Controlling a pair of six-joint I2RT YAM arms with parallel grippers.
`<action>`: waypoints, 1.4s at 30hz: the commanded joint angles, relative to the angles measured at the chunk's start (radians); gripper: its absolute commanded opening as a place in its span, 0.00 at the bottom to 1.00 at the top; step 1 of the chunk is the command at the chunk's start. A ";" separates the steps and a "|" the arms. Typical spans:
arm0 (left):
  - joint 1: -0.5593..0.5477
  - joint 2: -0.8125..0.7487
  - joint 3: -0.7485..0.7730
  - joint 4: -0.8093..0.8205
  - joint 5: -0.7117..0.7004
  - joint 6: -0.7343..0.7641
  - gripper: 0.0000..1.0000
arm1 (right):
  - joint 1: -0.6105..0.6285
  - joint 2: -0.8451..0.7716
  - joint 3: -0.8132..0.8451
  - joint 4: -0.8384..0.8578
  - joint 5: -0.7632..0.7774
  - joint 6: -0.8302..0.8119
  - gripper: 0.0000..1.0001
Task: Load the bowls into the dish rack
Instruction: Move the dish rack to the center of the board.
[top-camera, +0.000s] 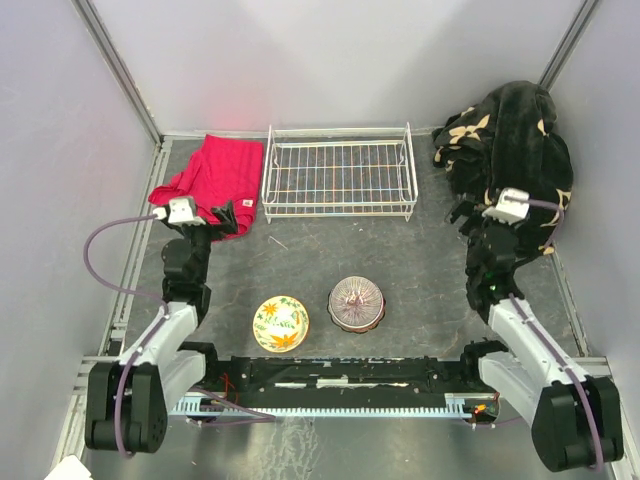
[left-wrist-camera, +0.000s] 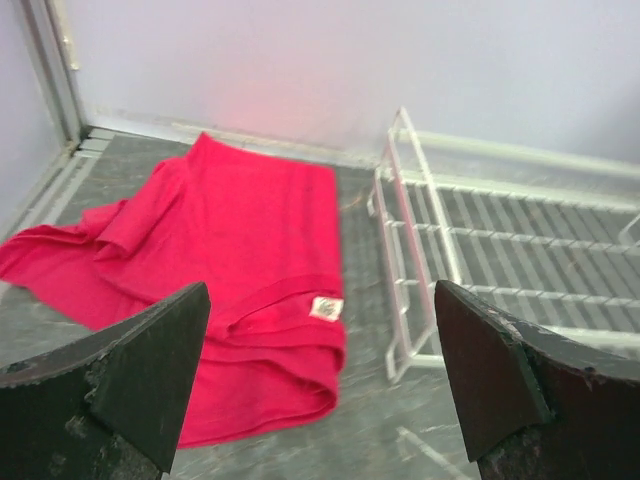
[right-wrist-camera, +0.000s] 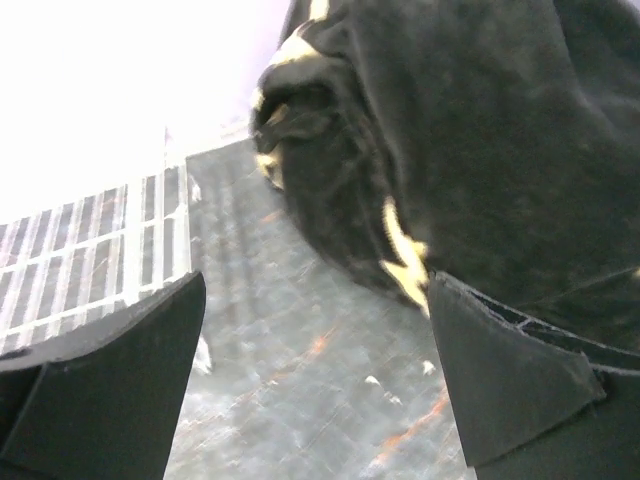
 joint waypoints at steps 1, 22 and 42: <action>-0.006 -0.088 0.150 -0.254 -0.028 -0.333 0.99 | 0.004 0.004 0.306 -0.519 -0.202 0.257 0.99; -0.112 0.262 0.282 -0.257 0.285 -0.464 0.99 | 0.044 0.436 0.640 -0.703 -0.387 0.373 0.99; -0.121 0.110 0.236 -0.338 0.076 -0.503 0.99 | 0.214 0.713 0.839 -0.734 0.027 0.225 0.97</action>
